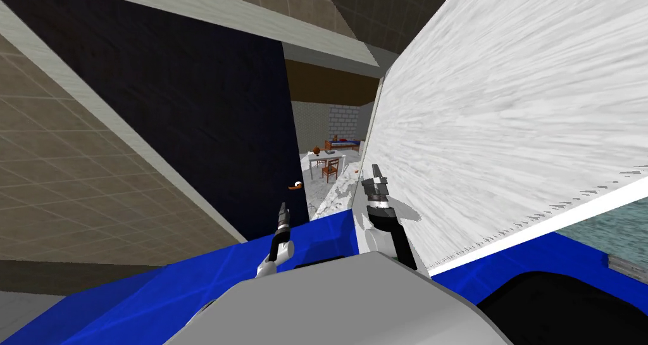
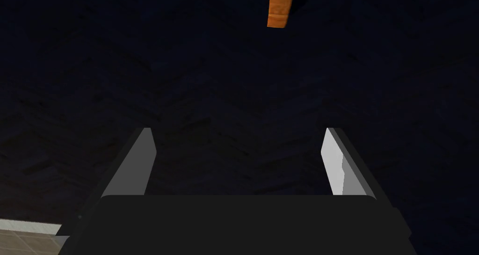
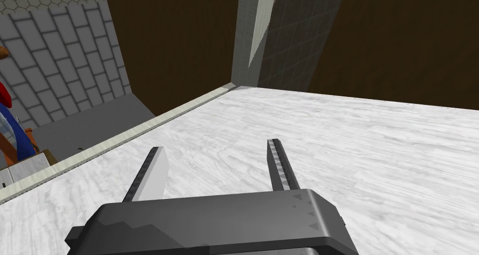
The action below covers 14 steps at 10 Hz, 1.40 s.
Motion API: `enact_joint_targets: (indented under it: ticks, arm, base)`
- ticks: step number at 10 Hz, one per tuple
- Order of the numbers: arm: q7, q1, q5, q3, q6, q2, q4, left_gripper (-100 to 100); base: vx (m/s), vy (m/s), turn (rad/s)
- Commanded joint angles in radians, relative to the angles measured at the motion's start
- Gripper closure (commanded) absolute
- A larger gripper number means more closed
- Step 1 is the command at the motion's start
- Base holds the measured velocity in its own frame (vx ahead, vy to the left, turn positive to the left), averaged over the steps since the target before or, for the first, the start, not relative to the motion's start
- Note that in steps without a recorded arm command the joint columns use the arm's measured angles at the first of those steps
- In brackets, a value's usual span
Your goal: Pull the door open
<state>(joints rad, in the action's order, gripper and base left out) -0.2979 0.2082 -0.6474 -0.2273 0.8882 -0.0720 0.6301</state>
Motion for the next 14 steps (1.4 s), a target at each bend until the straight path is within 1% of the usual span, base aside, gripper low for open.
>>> enact_joint_targets:
  ticks: [1,2,4,7,8,9,11,12,13,14]
  arm:
    - [-0.020,0.017,-0.026,-0.005,0.006,0.005,-0.041,-100]
    - [-0.024,0.022,-0.032,-0.007,0.009,0.006,-0.054,-100]
    - [-0.035,0.043,-0.053,-0.012,0.020,0.011,-0.102,-100]
    - [-0.044,0.058,-0.068,-0.016,0.028,0.016,-0.137,-100]
    - [-0.043,0.053,-0.065,-0.015,0.024,0.014,-0.126,-100]
    - [-0.030,0.051,-0.060,-0.013,0.021,-0.015,-0.131,-100]
    - [-0.013,0.047,-0.058,-0.010,0.017,-0.054,-0.133,-100]
    - [-0.013,0.047,-0.058,-0.010,0.017,-0.054,-0.133,-100]
    - [0.003,0.044,-0.059,-0.008,0.014,-0.083,-0.134,-100]
    - [0.014,0.042,-0.060,-0.005,0.013,-0.100,-0.135,-100]
  base:
    - [0.156,0.057,-0.267]
    - [0.120,0.041,-0.126]
    - [0.099,0.010,-0.143]
    - [0.074,0.010,-0.110]
    - [0.029,0.004,-0.024]
    - [0.000,0.000,0.000]
    - [-0.002,-0.001,-0.007]
    - [0.000,0.000,0.000]
    - [-0.005,0.001,-0.022]
    - [-0.003,0.002,-0.029]
